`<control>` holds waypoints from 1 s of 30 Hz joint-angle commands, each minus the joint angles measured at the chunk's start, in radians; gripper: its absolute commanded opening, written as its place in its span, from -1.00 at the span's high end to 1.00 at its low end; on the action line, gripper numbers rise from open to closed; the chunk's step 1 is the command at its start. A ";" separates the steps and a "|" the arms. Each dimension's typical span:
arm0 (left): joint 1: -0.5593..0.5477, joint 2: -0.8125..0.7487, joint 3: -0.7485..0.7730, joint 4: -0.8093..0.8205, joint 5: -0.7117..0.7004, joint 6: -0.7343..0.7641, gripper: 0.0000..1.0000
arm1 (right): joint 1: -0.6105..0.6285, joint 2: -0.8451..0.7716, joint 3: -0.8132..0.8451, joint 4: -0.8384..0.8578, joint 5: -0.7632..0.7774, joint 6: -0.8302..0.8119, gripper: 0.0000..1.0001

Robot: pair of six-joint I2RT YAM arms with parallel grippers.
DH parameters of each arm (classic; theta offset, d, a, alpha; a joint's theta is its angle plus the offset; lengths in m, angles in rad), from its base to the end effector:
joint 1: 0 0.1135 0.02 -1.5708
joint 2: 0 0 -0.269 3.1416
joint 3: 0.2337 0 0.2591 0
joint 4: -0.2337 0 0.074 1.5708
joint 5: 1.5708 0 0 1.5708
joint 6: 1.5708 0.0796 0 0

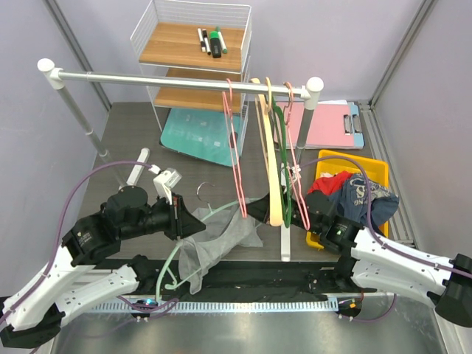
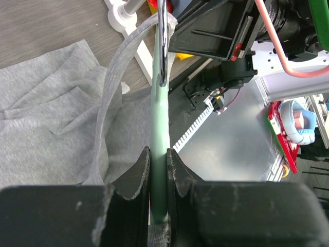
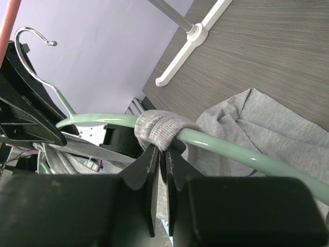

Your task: Remove the tank top from the hanger

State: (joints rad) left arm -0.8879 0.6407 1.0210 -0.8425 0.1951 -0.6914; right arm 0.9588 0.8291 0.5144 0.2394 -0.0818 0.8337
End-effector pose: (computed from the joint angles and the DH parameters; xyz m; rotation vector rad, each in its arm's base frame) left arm 0.0841 -0.1279 0.3558 0.3540 2.2111 -1.1365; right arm 0.1380 0.2079 0.2793 -0.1860 1.8445 1.3891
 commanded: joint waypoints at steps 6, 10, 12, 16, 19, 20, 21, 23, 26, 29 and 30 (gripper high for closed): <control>0.001 -0.027 0.037 0.045 0.037 0.012 1.00 | 0.005 -0.114 0.007 -0.101 0.244 -0.013 0.98; 0.001 -0.055 0.042 0.020 0.009 0.016 1.00 | 0.005 -0.241 -0.007 -0.233 0.339 0.008 0.98; 0.001 -0.079 0.044 0.017 -0.019 0.013 1.00 | 0.005 -0.272 -0.011 -0.281 0.350 0.018 0.98; 0.001 -0.119 0.051 0.034 -0.033 0.016 1.00 | 0.005 -0.337 -0.039 -0.363 0.385 0.045 0.98; 0.001 -0.128 0.067 0.020 -0.034 0.026 1.00 | 0.003 -0.384 -0.054 -0.397 0.404 0.059 0.98; 0.001 -0.127 0.074 0.013 -0.034 0.029 1.00 | 0.004 -0.395 -0.057 -0.406 0.405 0.062 0.98; 0.003 -0.125 0.079 -0.001 -0.034 0.030 1.00 | 0.005 -0.412 -0.059 -0.414 0.409 0.064 0.98; 0.001 -0.133 0.080 -0.009 -0.029 0.033 1.00 | 0.005 -0.426 -0.062 -0.442 0.418 0.064 0.97; 0.001 -0.148 0.080 -0.003 -0.025 0.032 1.00 | 0.005 -0.449 -0.065 -0.471 0.421 0.064 0.98; 0.001 -0.159 0.085 0.003 -0.019 0.033 1.00 | 0.005 -0.470 -0.070 -0.511 0.435 0.068 0.98; 0.001 -0.159 0.086 0.005 -0.019 0.036 1.00 | 0.005 -0.476 -0.073 -0.518 0.438 0.070 0.98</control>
State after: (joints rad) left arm -0.8879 0.5037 1.0618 -0.8871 0.1658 -0.6720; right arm 0.9623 0.3763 0.4465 -0.2276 0.2844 0.8944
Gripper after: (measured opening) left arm 0.135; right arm 0.027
